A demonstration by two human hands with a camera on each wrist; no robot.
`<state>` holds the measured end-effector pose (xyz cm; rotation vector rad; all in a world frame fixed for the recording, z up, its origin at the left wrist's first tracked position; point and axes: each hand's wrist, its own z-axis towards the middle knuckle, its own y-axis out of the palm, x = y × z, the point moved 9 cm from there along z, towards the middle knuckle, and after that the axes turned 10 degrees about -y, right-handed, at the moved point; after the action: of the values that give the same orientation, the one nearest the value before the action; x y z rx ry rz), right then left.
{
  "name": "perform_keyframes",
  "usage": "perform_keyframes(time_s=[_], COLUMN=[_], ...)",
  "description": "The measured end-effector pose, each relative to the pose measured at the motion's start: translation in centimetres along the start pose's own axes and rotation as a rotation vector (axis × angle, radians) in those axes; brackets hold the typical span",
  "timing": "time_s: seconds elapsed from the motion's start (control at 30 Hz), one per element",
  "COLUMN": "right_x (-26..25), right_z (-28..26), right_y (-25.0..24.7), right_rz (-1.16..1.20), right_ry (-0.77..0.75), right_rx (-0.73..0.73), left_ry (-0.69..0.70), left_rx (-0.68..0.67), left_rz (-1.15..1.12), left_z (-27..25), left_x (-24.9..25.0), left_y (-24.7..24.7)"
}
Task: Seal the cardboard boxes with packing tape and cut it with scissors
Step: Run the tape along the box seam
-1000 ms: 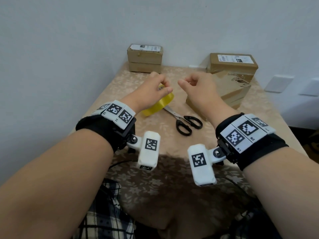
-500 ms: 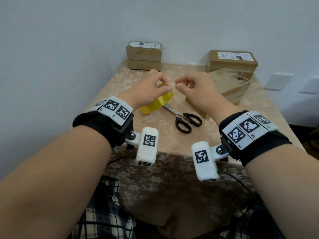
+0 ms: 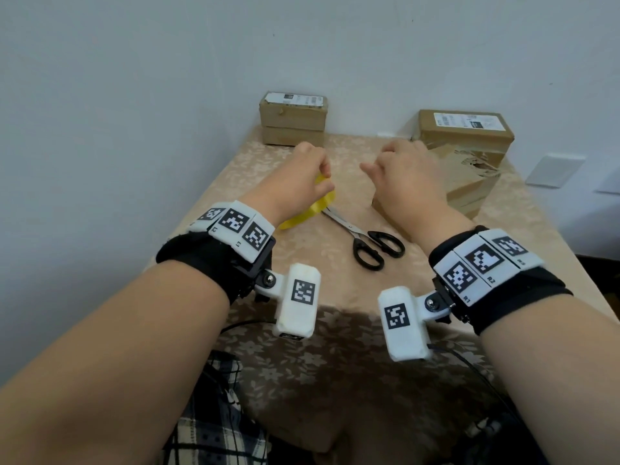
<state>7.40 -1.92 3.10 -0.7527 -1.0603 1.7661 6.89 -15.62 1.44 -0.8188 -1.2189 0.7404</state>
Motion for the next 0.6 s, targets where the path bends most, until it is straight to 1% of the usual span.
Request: perform_keyframes(time_s=[0.03,0.1,0.17,0.2,0.3,0.37,0.47,0.53,0.57,0.6], right_x=[0.9,3.0,4.5,4.8,4.2,3.9,4.0,4.4,4.9,5.4], right_z=[-0.1,-0.5,-1.0,-1.2,-1.3,-1.5,-2.3,-2.8,-3.0,-3.2], right_y=[0.1,1.3,2.8,3.2,2.8,2.1,1.5,1.1,0.9,0.6], right_rz=[-0.049,-0.100,-0.151,-0.175,-0.129,-0.053,0.099,0.238,0.319,0.396], right_ry=[0.025,0.085,0.113,0.106,0.061,0.013,-0.085,-0.077,-0.043,-0.001], right_rx=[-0.011,-0.100,-0.194,-0.204,-0.162,-0.124,-0.067,-0.019,0.001,0.022], left_ry=[-0.026,-0.075,-0.084,-0.074,-0.044,-0.059,-0.102,-0.103,-0.072,-0.006], left_rx=[0.012,0.027,0.032,0.028,0.008,-0.011,-0.092,-0.104,-0.088,-0.059], left_rz=[0.035,0.071,0.107,0.155,0.321,0.377,0.451,0.525,0.548,0.542], left_z=[0.1,0.1,0.1,0.1,0.3,0.5,0.5,0.3,0.3,0.2], left_x=[-0.7,-2.2,-2.7,-2.6,-2.3,-2.8,-3.4,-2.3,-1.2,0.4], left_y=[-0.3,-0.7,-0.8,-0.5,0.6,1.1,2.2,2.6,2.8,3.0])
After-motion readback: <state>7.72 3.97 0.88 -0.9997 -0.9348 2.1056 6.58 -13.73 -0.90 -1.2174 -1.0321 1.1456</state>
